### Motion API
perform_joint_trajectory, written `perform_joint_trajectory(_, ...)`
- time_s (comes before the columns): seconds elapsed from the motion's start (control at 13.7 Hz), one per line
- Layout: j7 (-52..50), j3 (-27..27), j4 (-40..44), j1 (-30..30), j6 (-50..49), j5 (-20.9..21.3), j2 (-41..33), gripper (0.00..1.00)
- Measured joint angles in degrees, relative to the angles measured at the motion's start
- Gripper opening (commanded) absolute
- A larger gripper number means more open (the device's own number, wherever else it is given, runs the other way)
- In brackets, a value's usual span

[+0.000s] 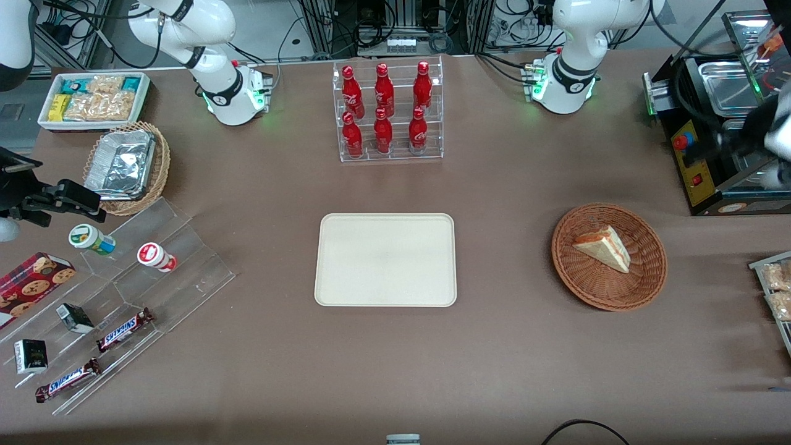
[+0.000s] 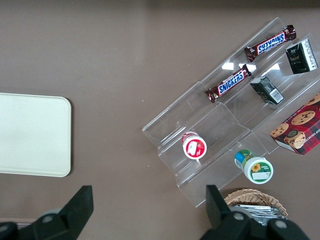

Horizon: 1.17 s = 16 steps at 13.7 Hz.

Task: Place sandwich from basket to tray
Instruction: 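Move the left gripper over the wicker basket toward the sandwich, then lower the open left gripper around the wrapped sandwich in the basket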

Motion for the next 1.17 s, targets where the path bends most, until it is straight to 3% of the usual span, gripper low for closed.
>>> perform_joint_trajectory(0.22,-9.4,0.4,-4.4,3.0,6.0,0.0,2.6,1.00)
perform_joint_trajectory(0.66,-33.8,-0.2,-24.2,3.6,28.5,-0.3,2.6,1.00)
perform_joint_trajectory(0.88,-39.2,-0.6,-33.0,3.4,40.1,-0.7,2.7,1.00)
perform_joint_trajectory(1.17,-46.1,-0.7,-36.0,1.1,47.1,-2.6,4.6,1.00)
